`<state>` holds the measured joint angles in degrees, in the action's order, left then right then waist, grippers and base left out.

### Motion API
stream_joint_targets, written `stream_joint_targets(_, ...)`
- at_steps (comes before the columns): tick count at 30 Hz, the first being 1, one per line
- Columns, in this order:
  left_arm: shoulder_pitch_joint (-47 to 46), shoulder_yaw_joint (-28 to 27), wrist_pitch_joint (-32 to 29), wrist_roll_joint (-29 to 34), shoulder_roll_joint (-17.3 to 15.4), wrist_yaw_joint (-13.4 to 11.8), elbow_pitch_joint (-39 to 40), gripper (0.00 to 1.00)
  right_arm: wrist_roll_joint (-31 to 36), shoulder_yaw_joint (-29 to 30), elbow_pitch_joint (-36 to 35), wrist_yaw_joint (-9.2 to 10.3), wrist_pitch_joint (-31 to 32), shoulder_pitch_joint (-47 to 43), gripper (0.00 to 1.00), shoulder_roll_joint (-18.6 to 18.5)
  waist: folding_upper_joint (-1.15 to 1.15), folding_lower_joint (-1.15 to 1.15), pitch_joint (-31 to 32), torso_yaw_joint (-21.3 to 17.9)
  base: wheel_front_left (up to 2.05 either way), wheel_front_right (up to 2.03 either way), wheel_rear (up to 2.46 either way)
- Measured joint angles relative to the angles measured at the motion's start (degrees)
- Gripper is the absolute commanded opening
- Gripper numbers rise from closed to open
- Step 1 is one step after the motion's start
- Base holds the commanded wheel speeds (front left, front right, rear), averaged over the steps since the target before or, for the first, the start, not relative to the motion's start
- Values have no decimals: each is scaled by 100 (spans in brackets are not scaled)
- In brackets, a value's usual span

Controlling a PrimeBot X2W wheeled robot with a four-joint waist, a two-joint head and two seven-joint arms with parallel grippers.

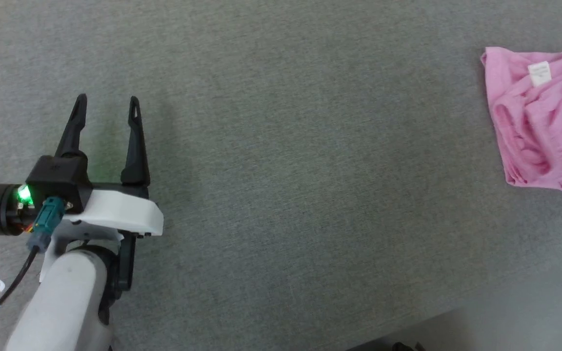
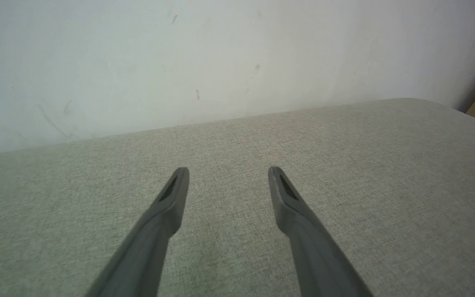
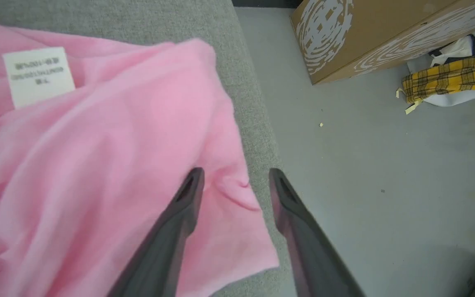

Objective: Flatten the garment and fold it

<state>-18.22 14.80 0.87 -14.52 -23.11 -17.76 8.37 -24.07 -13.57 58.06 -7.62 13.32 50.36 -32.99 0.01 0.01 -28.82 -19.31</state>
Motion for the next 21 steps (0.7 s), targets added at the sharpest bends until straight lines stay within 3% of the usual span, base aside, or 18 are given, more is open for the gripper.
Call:
stream_joint_targets(8,98,-82,412,-269,212,-21,-282,100,212,92,82,1,-603,162,100,-203,0,-1,375,172,0,0,0)
stream_joint_targets(15,509,-236,864,-650,459,-45,-644,100,59,-35,-1100,1,-1426,52,100,-124,0,-2,1031,375,0,0,0)
stream_joint_targets(21,793,-359,1082,-882,550,-7,-836,100,-5,167,-2194,2,-1948,-633,100,417,0,-2,1642,638,0,0,0)
